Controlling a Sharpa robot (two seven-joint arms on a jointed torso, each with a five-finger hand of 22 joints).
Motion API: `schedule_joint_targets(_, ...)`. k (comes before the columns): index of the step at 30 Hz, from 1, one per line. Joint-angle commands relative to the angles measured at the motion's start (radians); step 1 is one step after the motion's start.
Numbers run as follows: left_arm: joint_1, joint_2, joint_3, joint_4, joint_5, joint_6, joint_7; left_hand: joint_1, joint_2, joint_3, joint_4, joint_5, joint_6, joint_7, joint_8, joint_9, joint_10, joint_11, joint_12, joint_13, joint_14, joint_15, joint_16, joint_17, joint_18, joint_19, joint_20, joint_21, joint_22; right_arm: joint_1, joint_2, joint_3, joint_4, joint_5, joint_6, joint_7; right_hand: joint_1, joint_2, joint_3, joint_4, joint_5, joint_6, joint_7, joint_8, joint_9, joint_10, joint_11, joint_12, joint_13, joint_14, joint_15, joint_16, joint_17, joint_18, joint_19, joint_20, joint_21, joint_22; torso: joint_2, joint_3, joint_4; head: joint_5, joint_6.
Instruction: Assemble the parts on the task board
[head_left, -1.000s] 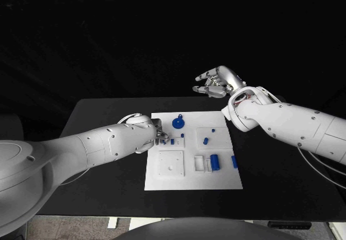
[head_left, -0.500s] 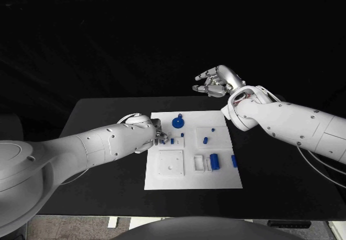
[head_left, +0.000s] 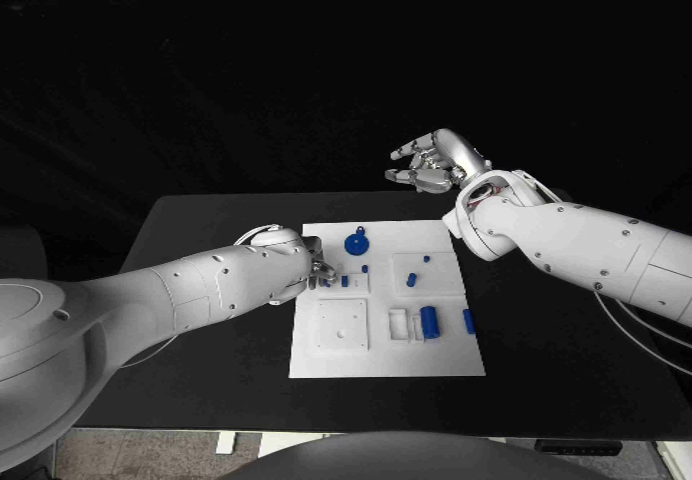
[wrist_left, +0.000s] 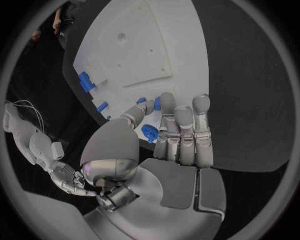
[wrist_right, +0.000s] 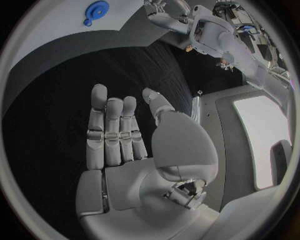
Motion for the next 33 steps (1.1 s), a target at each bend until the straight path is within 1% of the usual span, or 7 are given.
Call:
schedule_joint_targets(1, -0.001, 0.004, 0.0, -0.003, -0.002, 0.016, 0.013, 0.02, 0.009, 0.157, -0.152, 0.006, 0.061, -0.054, 0.003, 0.002, -0.001, -0.006, -0.002, 0.0, 0.005, -0.004, -0.003, -0.001, -0.016, 0.007, 0.003, -0.007, 0.018, 0.0, 0.001, 0.0, 0.0, -0.002, 0.011, 0.003, -0.009, -0.003, -0.004, -0.001, 0.004, 0.002, 0.005, -0.004, -0.001, -0.009, 0.0, 0.007, -0.002, -0.008, -0.001, 0.003, -0.001, 0.006, -0.003, 0.001, -0.003, 0.001, 0.001, 0.0, -0.0007, 0.001, 0.0)
schedule_joint_targets(6, -0.002, 0.008, 0.0, -0.01, -0.002, 0.014, 0.015, 0.019, 0.01, 0.155, -0.152, 0.004, 0.06, -0.054, 0.004, 0.002, -0.002, -0.007, -0.002, 0.0, 0.005, -0.004, -0.003, -0.002, -0.015, 0.007, 0.003, -0.008, 0.018, 0.0, 0.001, 0.0, 0.001, -0.002, 0.011, 0.003, -0.009, -0.003, -0.004, -0.001, 0.004, 0.002, 0.005, -0.004, -0.001, -0.009, 0.0, 0.007, -0.002, -0.008, -0.001, 0.003, -0.001, 0.006, -0.003, 0.001, -0.003, 0.001, 0.003, 0.0, -0.0015, 0.001, 0.0)
schedule_joint_targets(11, -0.005, 0.013, 0.0, -0.016, -0.002, 0.018, 0.015, 0.019, 0.01, 0.155, -0.152, 0.004, 0.06, -0.054, 0.004, 0.002, -0.002, -0.007, -0.002, 0.0, 0.005, -0.004, -0.003, -0.002, -0.015, 0.007, 0.003, -0.008, 0.018, 0.0, 0.001, 0.0, 0.001, -0.002, 0.012, 0.003, -0.009, -0.003, -0.004, -0.001, 0.004, 0.002, 0.005, -0.004, -0.001, -0.009, 0.0, 0.007, -0.002, -0.008, -0.001, 0.003, -0.001, 0.006, -0.003, 0.001, -0.003, 0.001, 0.001, 0.0013, -0.0009, 0.0, -0.003)
schedule_joint_targets(13, -0.006, 0.016, 0.0, -0.019, -0.001, 0.026, 0.013, 0.019, 0.01, 0.155, -0.152, 0.003, 0.06, -0.054, 0.004, 0.002, -0.002, -0.007, -0.002, 0.0, 0.005, -0.004, -0.003, -0.002, -0.015, 0.007, 0.003, -0.008, 0.018, 0.0, 0.001, 0.0, 0.001, -0.002, 0.012, 0.003, -0.009, -0.003, -0.004, -0.001, 0.004, 0.002, 0.005, -0.004, -0.001, -0.009, 0.0, 0.007, -0.002, -0.008, -0.001, 0.003, -0.001, 0.006, -0.003, 0.001, -0.003, 0.001, 0.001, 0.0017, -0.0008, -0.001, -0.005)
schedule_joint_targets(23, -0.008, 0.027, 0.0, -0.038, 0.009, 0.074, -0.003, 0.016, 0.014, 0.149, -0.152, -0.005, 0.057, -0.054, 0.004, 0.003, -0.002, -0.005, 0.0, 0.0, 0.004, -0.003, -0.004, -0.002, -0.016, 0.007, 0.004, -0.012, 0.017, 0.0, 0.001, 0.0, 0.002, -0.002, 0.012, 0.002, -0.008, -0.002, -0.007, -0.001, 0.006, 0.004, 0.004, -0.004, -0.001, -0.01, 0.0, 0.007, -0.002, -0.008, -0.001, 0.003, -0.002, 0.006, -0.002, 0.001, -0.006, 0.002, 0.001, 0.0023, -0.0004, -0.004, -0.008)
schedule_joint_targets(25, -0.008, 0.029, 0.0, -0.041, 0.013, 0.075, -0.004, 0.007, 0.027, 0.139, -0.148, -0.036, 0.062, -0.058, 0.006, 0.003, 0.005, -0.005, 0.002, 0.0, 0.007, -0.001, -0.001, -0.001, -0.018, 0.008, 0.006, -0.015, 0.016, 0.0, 0.001, 0.0, 0.002, -0.002, 0.012, 0.002, -0.008, -0.002, -0.007, -0.001, 0.006, 0.004, 0.004, -0.004, -0.001, -0.01, 0.0, 0.007, -0.002, -0.008, -0.001, 0.003, -0.002, 0.006, -0.002, 0.001, -0.006, 0.002, 0.001, 0.0019, 0.0003, -0.006, -0.01)
schedule_joint_targets(33, -0.009, 0.039, 0.0, -0.05, 0.017, 0.088, -0.007, 0.001, 0.038, 0.126, -0.146, -0.065, 0.069, -0.062, 0.008, 0.001, 0.014, -0.005, 0.001, -0.001, 0.01, 0.0, 0.001, 0.001, -0.02, 0.014, 0.008, -0.026, 0.016, 0.0, 0.002, 0.0, 0.001, -0.002, 0.013, 0.002, -0.007, -0.003, -0.006, -0.002, 0.008, 0.005, 0.004, -0.004, -0.001, -0.01, 0.0, 0.006, -0.002, -0.008, -0.001, 0.003, -0.002, 0.006, -0.002, 0.001, -0.006, 0.002, 0.001, 0.0015, -0.0002, -0.007, -0.013)
